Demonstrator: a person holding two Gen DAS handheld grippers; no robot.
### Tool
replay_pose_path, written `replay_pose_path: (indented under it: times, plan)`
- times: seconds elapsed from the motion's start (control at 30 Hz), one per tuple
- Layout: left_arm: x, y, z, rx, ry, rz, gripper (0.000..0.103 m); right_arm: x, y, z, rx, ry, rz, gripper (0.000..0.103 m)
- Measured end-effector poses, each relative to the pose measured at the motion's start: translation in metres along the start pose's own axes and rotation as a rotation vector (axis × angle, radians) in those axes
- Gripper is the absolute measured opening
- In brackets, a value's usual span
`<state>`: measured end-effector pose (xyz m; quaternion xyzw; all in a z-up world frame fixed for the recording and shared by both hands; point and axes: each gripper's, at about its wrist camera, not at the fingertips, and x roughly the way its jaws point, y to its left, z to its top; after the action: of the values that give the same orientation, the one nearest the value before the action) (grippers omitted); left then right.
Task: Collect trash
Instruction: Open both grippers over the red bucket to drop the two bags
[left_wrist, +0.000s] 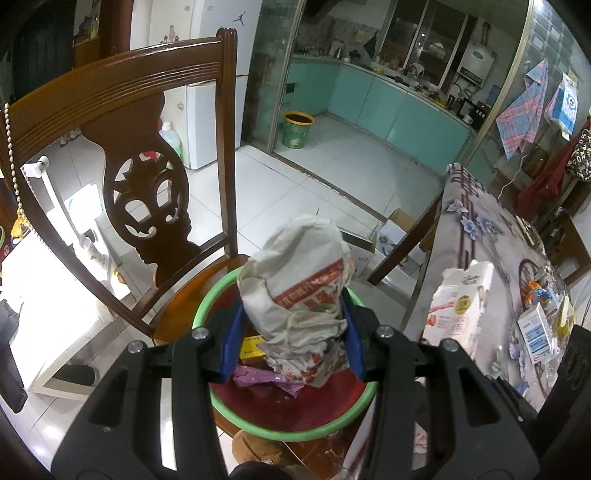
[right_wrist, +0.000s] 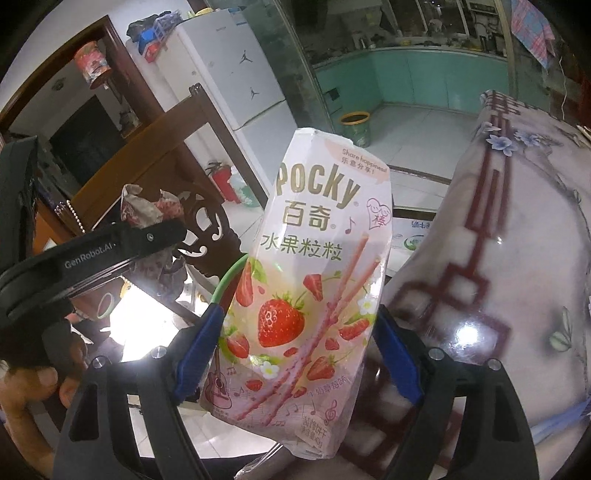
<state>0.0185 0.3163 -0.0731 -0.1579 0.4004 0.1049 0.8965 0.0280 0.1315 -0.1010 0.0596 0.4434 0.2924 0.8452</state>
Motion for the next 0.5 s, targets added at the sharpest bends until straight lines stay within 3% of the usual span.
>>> replay_pose_path:
  times: [0.13,0.5]
  plan:
    - [0.002,0.002,0.0,-0.007,0.004,-0.006,0.051,-0.006,-0.003,0.0,0.001,-0.033,-0.037,0.09]
    - [0.0,-0.028,-0.005,0.048,0.027,-0.032,0.066,-0.071,-0.041,-0.007,0.059,-0.118,-0.113,0.09]
